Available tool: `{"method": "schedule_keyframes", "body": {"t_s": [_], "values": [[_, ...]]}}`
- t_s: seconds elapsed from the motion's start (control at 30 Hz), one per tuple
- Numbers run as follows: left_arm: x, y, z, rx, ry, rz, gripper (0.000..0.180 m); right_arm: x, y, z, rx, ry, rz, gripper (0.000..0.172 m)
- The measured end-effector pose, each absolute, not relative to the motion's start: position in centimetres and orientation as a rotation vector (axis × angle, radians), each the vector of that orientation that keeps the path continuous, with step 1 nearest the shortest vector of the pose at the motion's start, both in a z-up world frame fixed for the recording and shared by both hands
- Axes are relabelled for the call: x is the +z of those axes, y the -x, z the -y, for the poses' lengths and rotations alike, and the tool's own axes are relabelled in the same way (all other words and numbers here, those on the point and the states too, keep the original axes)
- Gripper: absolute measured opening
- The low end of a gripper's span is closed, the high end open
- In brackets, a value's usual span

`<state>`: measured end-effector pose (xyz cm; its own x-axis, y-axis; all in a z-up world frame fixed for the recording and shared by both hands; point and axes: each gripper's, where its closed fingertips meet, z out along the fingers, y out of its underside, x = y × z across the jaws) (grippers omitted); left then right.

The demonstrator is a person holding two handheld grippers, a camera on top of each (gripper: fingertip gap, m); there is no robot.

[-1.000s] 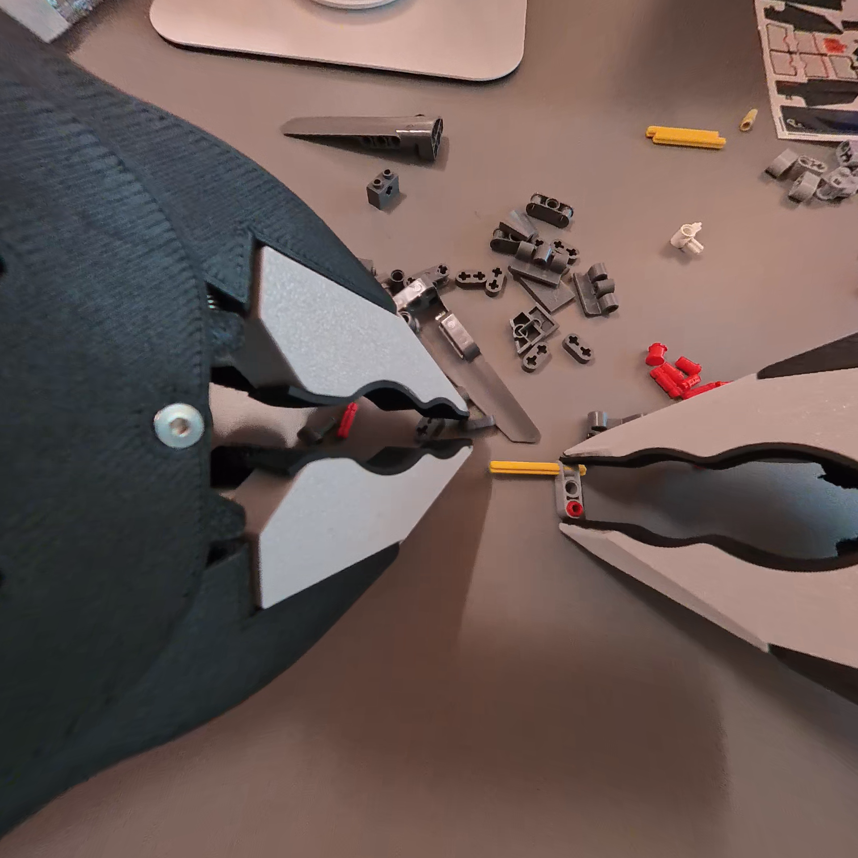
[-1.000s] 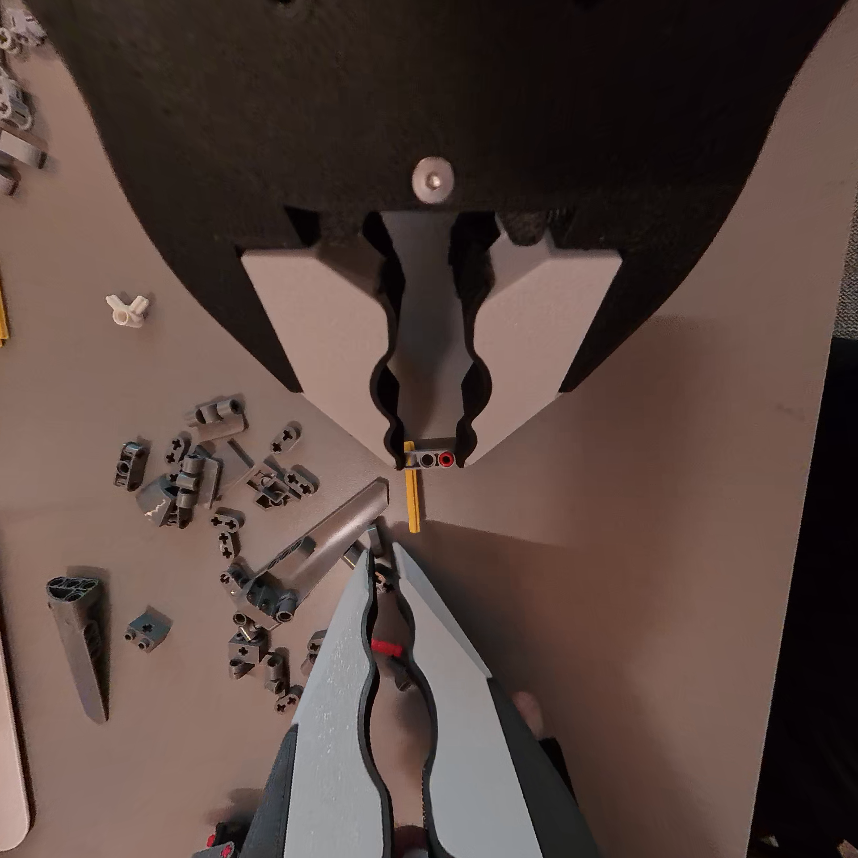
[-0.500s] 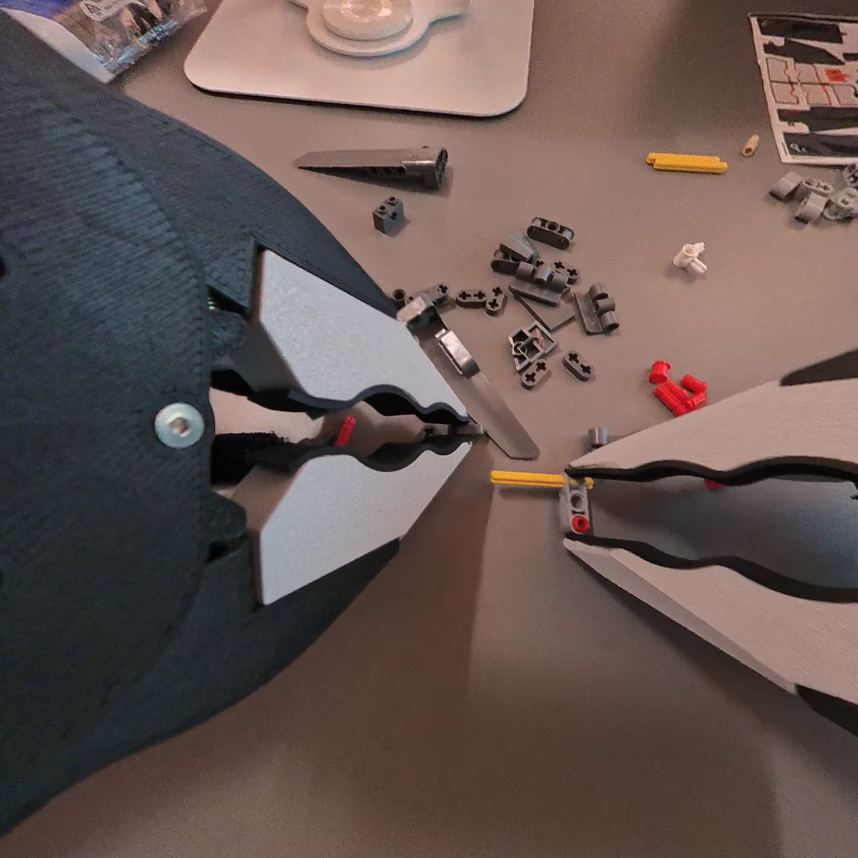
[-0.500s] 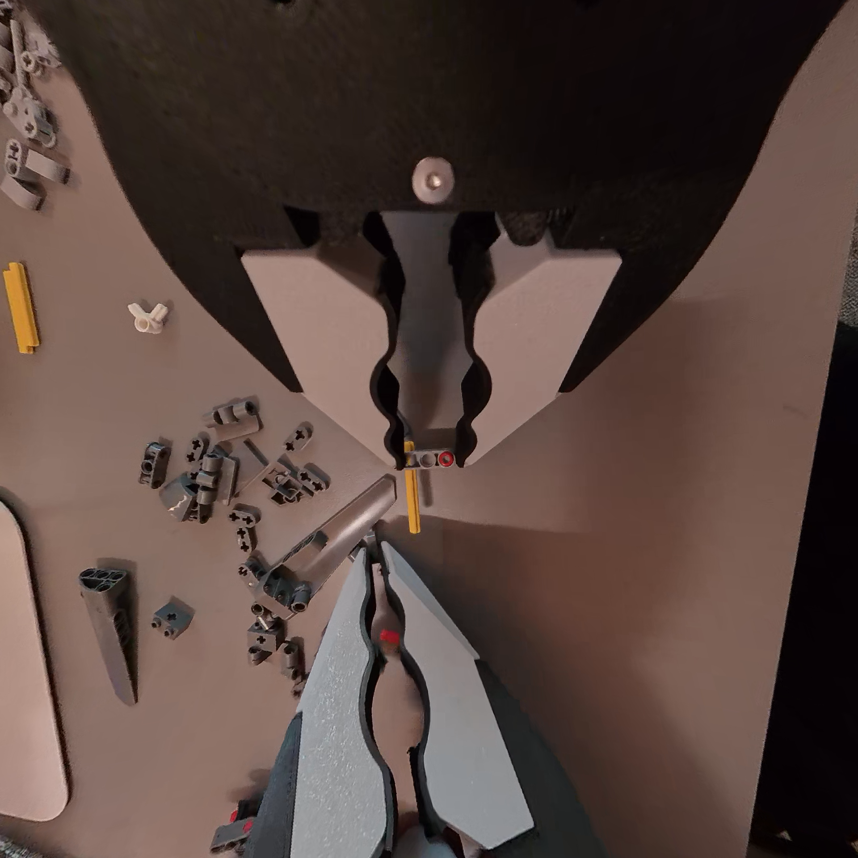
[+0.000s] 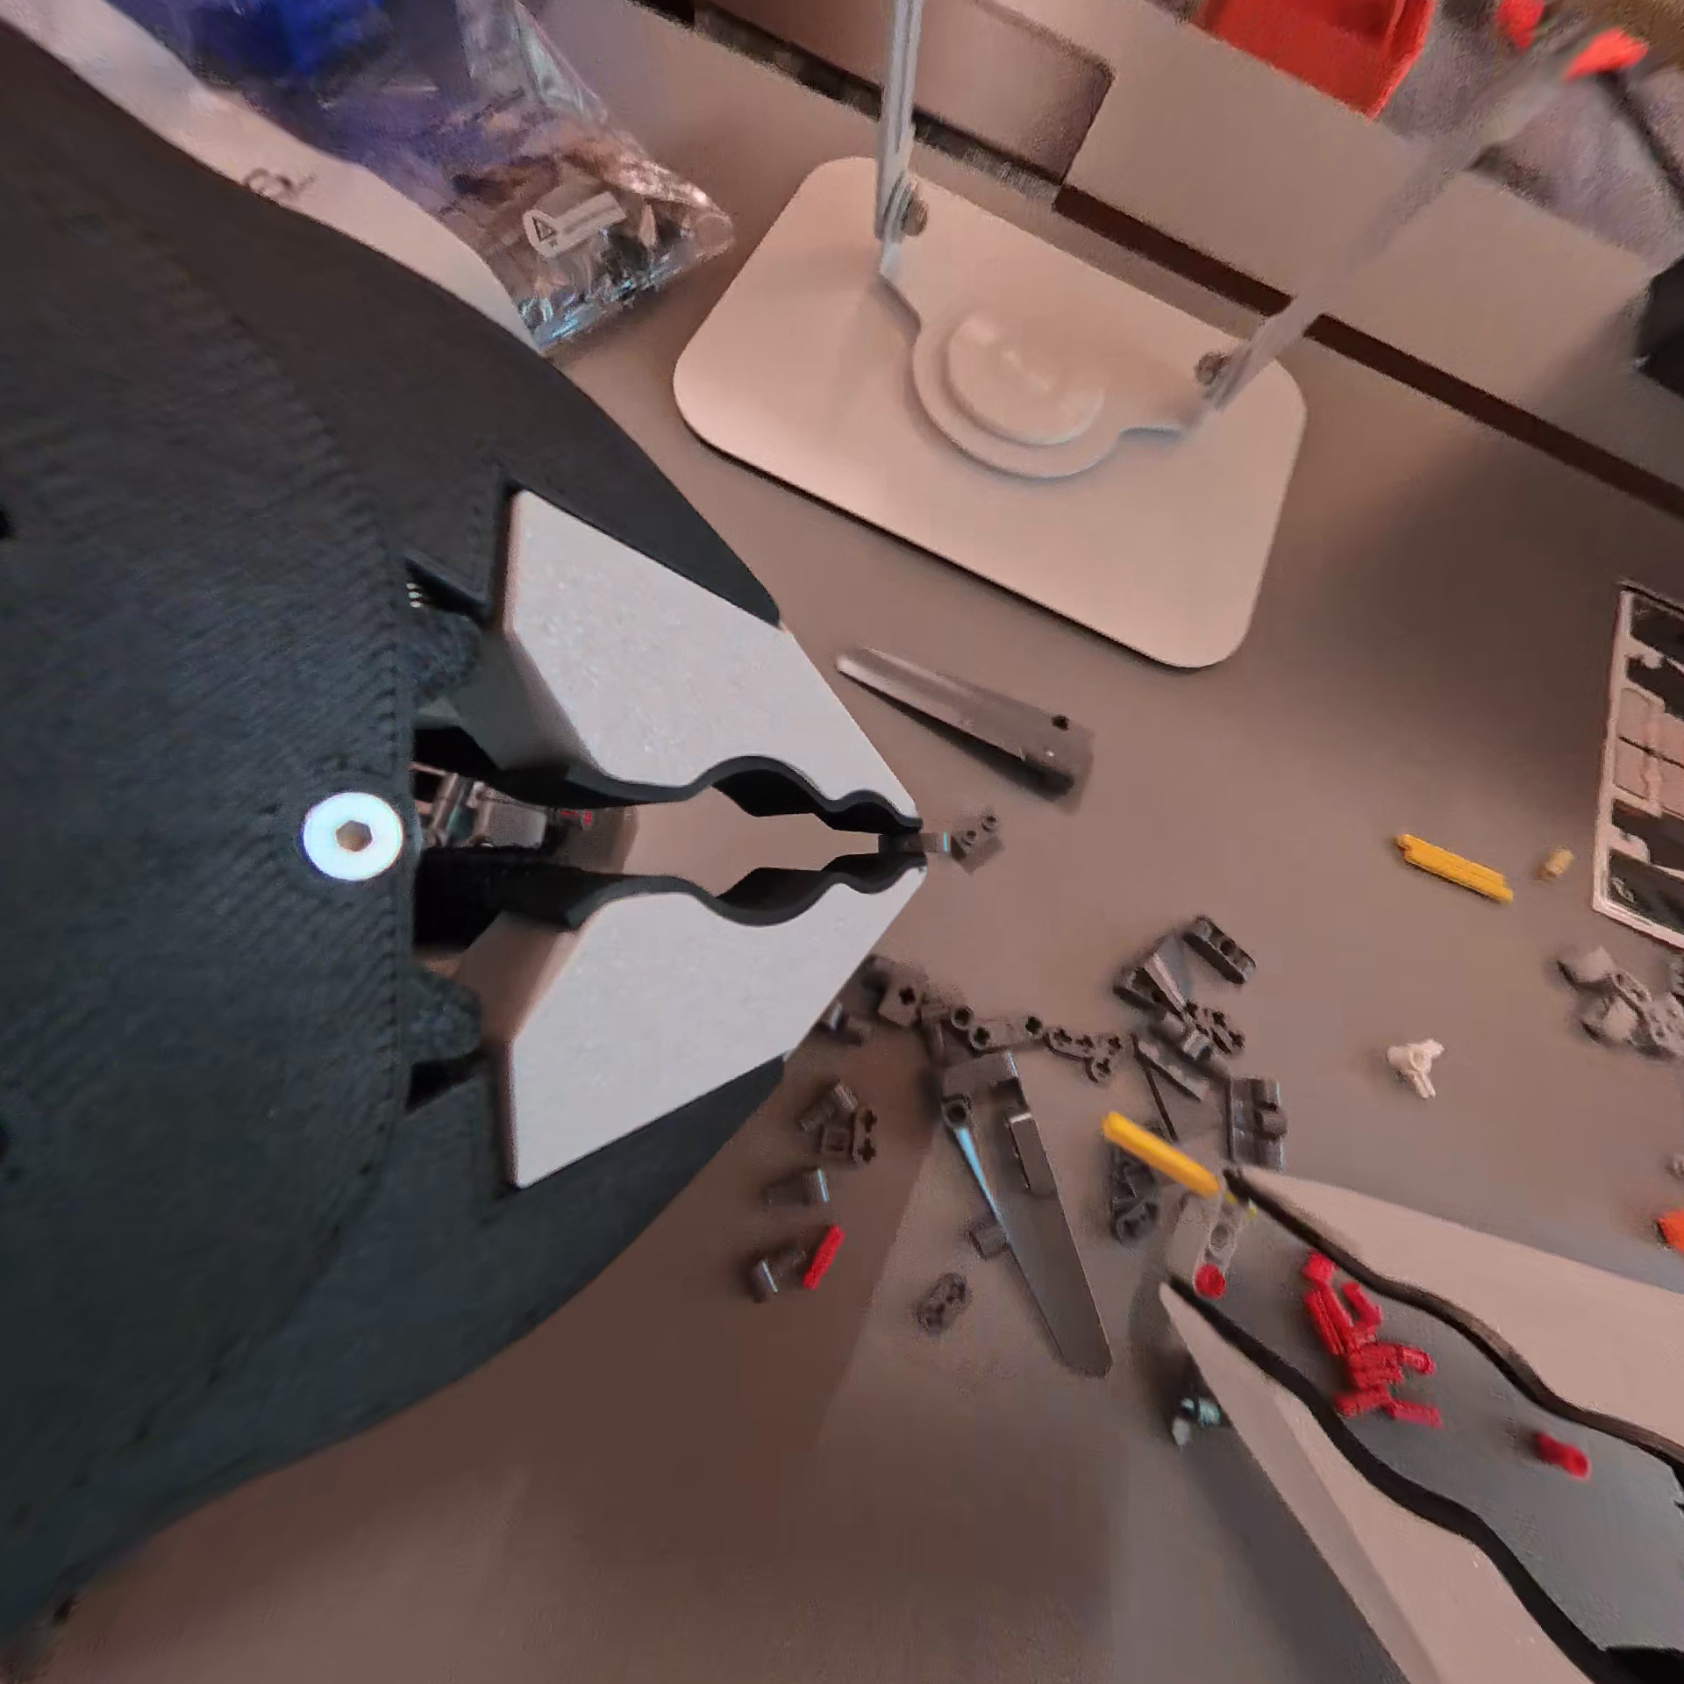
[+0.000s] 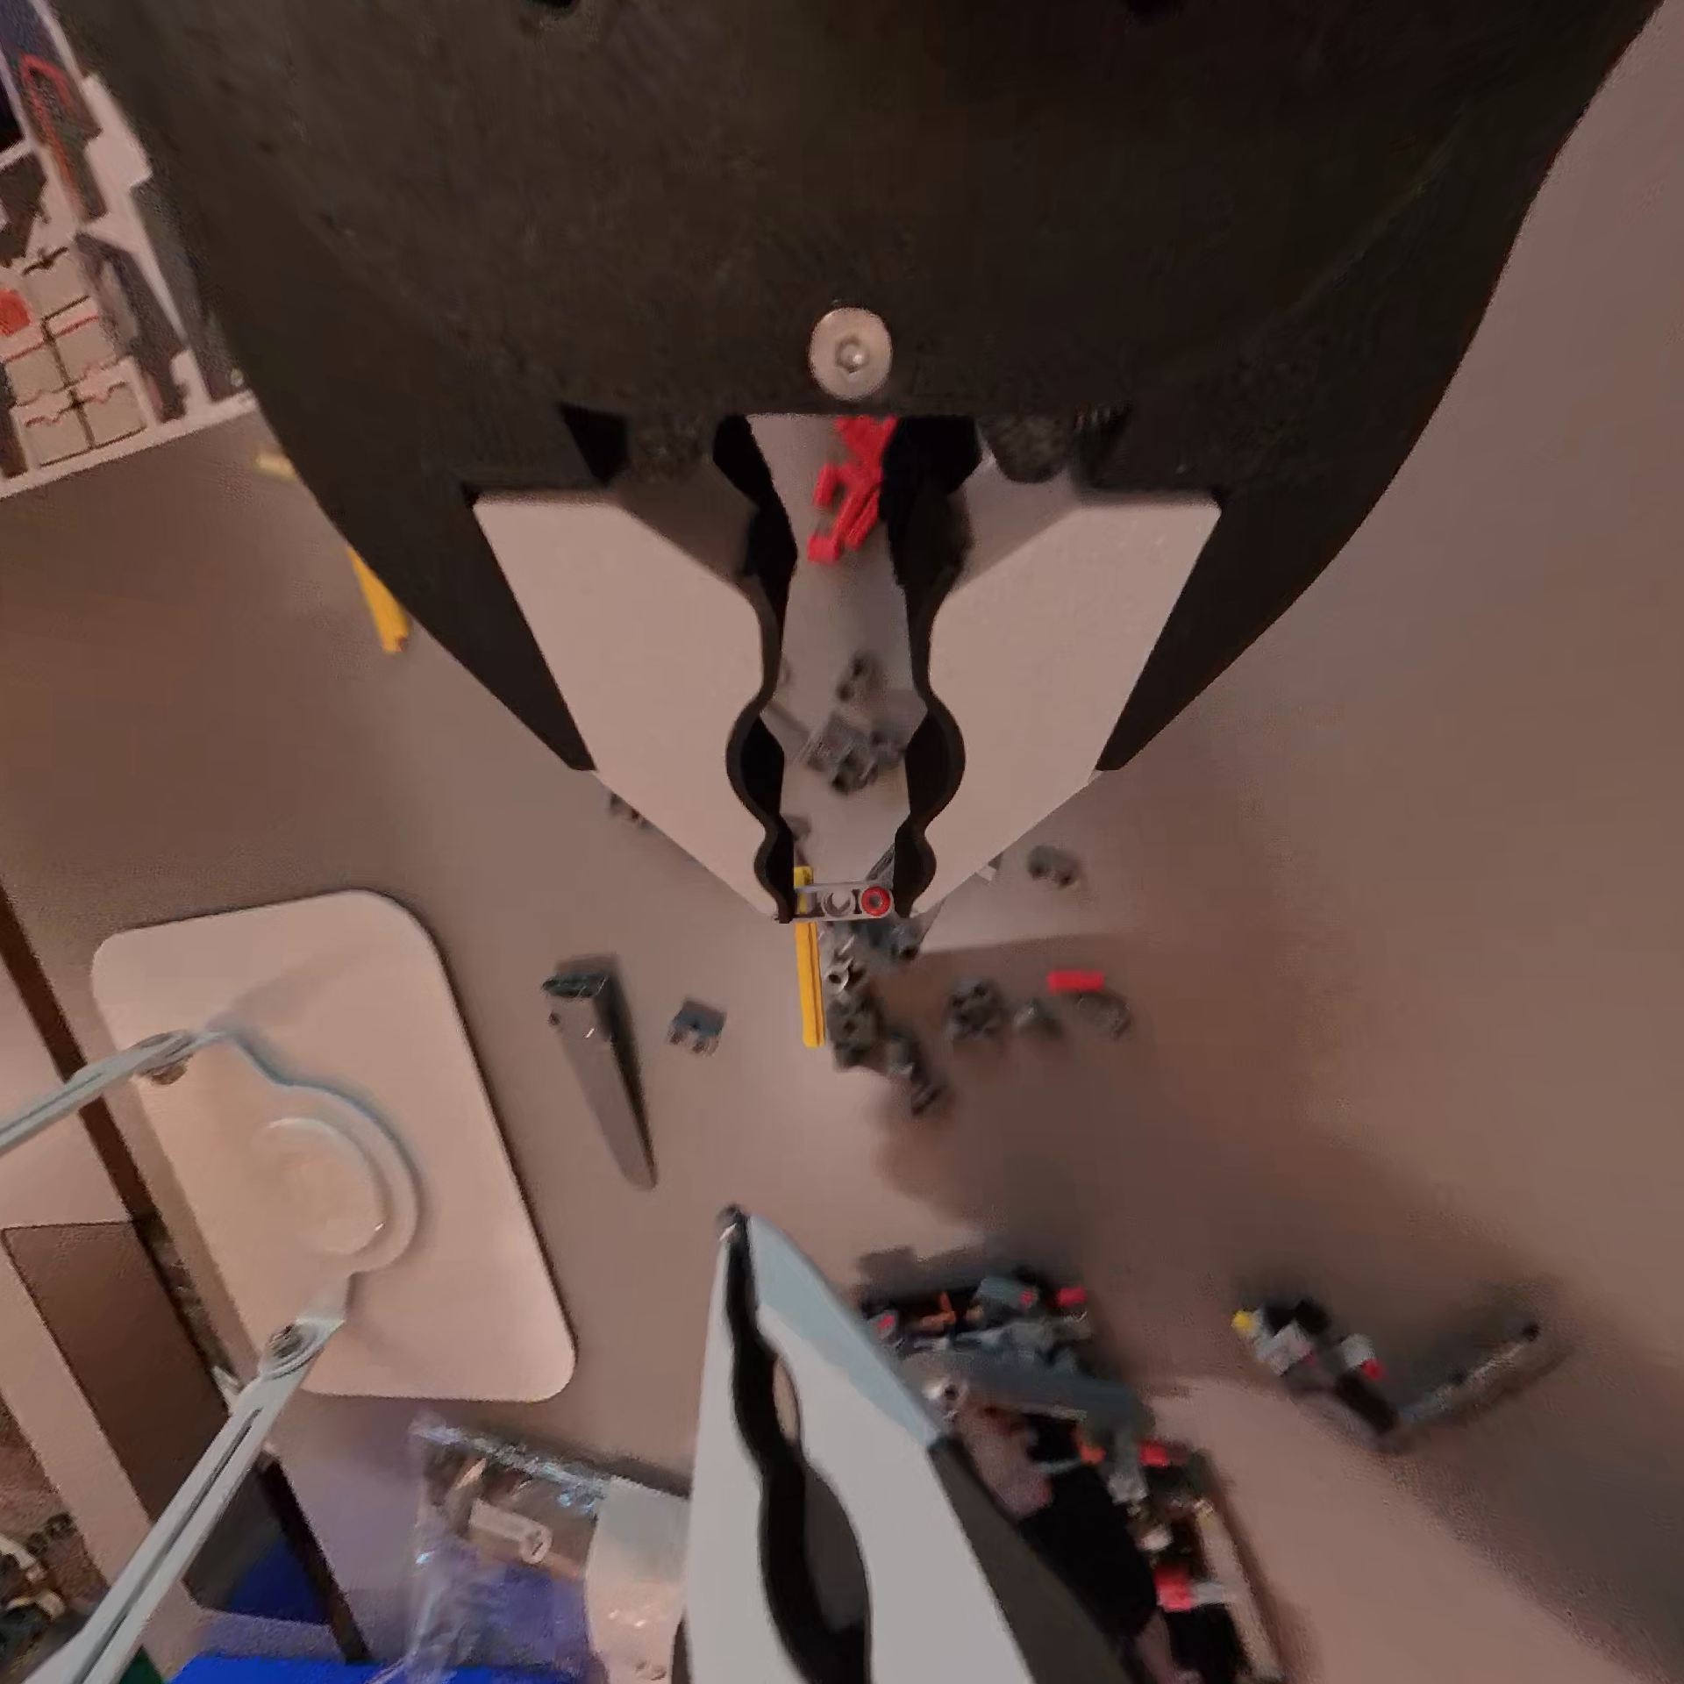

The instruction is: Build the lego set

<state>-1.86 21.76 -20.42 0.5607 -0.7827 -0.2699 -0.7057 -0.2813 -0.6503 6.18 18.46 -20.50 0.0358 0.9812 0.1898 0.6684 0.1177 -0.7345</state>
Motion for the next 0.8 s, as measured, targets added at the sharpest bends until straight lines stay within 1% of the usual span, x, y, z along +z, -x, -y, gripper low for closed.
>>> {"method": "schedule_keyframes", "body": {"t_s": [0.13,0.37,0.6,0.8], "values": [[-21.3,4.0,-23.3,-0.156,2.12,-1.184,0.002,-19.9,-2.0,-20.5,0.545,1.673,1.699,0.019],[-23.3,7.0,-25.4,-0.151,2.169,-1.211,0.002,-22.5,2.9,-23.8,0.429,1.758,1.7,0.02],[-22.8,7.7,-26.6,-0.174,2.072,-1.155,0.002,-22.7,3.5,-25.2,0.465,1.761,1.577,0.02],[-22.5,7.3,-26.7,0.013,2.061,-1.239,0.002,-24.2,3.6,-24.4,0.455,1.778,1.611,0.019]]}}
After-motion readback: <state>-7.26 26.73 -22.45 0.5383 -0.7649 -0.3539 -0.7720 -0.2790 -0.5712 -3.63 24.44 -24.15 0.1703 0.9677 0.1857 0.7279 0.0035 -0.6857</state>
